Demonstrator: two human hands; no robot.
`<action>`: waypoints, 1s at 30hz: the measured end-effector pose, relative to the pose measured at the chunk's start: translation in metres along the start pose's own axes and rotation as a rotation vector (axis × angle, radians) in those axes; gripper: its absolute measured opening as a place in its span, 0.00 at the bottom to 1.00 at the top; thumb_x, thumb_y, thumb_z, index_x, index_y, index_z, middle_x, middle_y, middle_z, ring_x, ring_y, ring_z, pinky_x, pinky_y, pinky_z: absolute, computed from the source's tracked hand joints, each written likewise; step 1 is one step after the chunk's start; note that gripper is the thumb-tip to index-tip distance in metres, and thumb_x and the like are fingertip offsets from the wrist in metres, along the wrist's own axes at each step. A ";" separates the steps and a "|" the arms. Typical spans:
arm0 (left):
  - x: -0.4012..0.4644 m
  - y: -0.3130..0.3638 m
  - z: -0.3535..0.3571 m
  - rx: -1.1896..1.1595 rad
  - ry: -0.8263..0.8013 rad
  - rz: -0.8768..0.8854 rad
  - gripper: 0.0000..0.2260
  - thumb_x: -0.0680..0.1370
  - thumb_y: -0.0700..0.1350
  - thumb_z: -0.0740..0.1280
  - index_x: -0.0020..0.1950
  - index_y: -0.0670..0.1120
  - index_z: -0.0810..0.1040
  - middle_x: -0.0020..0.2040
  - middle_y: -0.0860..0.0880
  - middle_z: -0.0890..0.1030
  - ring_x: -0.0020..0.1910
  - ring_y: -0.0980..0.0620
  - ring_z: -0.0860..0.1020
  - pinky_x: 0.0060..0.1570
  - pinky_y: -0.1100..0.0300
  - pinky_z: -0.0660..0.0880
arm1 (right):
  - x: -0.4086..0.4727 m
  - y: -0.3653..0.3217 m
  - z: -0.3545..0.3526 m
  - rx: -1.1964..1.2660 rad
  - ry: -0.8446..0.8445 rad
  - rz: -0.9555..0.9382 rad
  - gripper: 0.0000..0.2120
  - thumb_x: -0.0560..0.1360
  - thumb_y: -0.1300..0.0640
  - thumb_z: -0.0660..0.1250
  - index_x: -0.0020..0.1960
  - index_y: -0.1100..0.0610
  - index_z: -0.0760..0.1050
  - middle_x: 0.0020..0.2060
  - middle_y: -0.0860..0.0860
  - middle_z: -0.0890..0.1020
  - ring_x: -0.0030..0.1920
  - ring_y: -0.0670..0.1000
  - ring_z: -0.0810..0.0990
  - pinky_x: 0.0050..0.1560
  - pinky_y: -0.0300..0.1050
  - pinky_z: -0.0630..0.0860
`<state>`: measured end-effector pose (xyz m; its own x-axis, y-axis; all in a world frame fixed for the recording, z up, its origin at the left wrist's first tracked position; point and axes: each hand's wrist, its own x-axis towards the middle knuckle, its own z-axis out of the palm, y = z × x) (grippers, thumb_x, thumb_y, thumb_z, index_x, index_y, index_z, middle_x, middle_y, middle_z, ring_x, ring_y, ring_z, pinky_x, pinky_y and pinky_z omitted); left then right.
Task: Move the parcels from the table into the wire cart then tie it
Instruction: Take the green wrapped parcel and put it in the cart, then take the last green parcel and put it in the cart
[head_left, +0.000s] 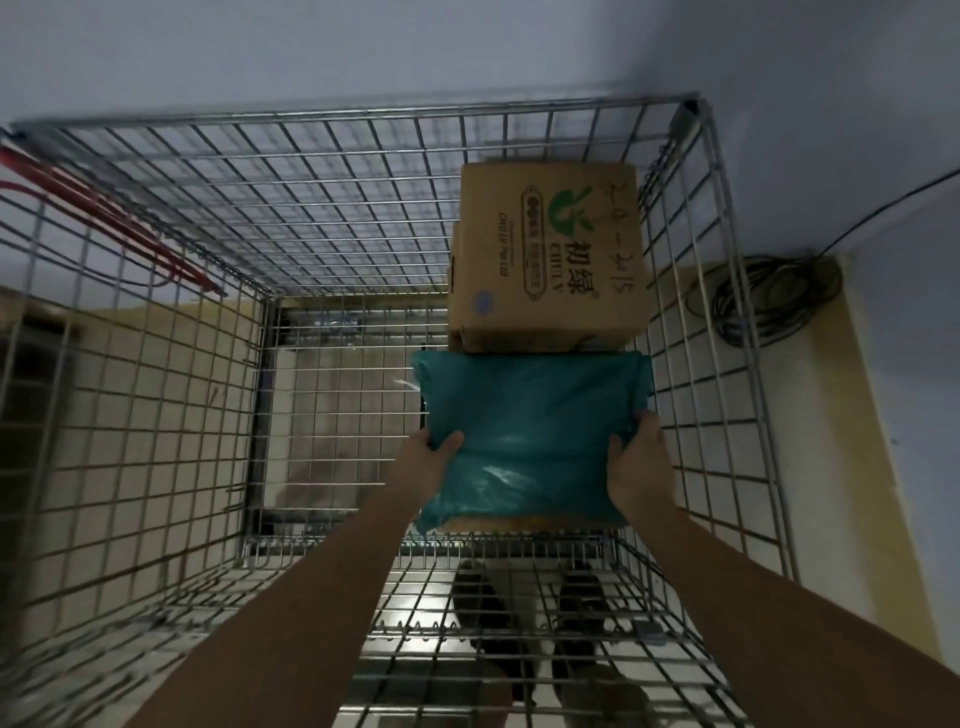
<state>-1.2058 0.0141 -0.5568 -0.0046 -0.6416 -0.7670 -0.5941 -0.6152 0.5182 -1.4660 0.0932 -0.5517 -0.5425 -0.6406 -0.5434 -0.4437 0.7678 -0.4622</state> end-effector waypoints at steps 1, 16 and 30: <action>-0.003 0.003 0.000 0.035 -0.009 0.005 0.19 0.82 0.53 0.65 0.68 0.43 0.76 0.55 0.46 0.83 0.50 0.46 0.82 0.52 0.52 0.80 | -0.002 -0.003 -0.003 -0.027 -0.025 0.000 0.21 0.84 0.57 0.59 0.75 0.59 0.60 0.69 0.61 0.72 0.60 0.65 0.77 0.55 0.58 0.77; -0.261 0.159 -0.198 0.676 0.245 0.382 0.14 0.80 0.55 0.66 0.62 0.49 0.77 0.56 0.49 0.82 0.50 0.50 0.80 0.55 0.50 0.80 | -0.137 -0.230 -0.219 -0.558 -0.273 -0.548 0.16 0.83 0.48 0.61 0.48 0.60 0.77 0.44 0.55 0.81 0.45 0.54 0.80 0.46 0.48 0.78; -0.614 0.030 -0.384 0.439 0.865 0.077 0.27 0.71 0.68 0.61 0.66 0.57 0.74 0.62 0.51 0.81 0.55 0.48 0.78 0.54 0.52 0.75 | -0.473 -0.457 -0.241 -0.838 -0.326 -1.324 0.22 0.81 0.44 0.64 0.70 0.55 0.74 0.68 0.55 0.77 0.62 0.55 0.77 0.59 0.47 0.73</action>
<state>-0.9122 0.2133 0.0748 0.4326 -0.8957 -0.1028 -0.8648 -0.4445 0.2336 -1.1787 0.0480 0.0851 0.6445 -0.7186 -0.2611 -0.7635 -0.5869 -0.2695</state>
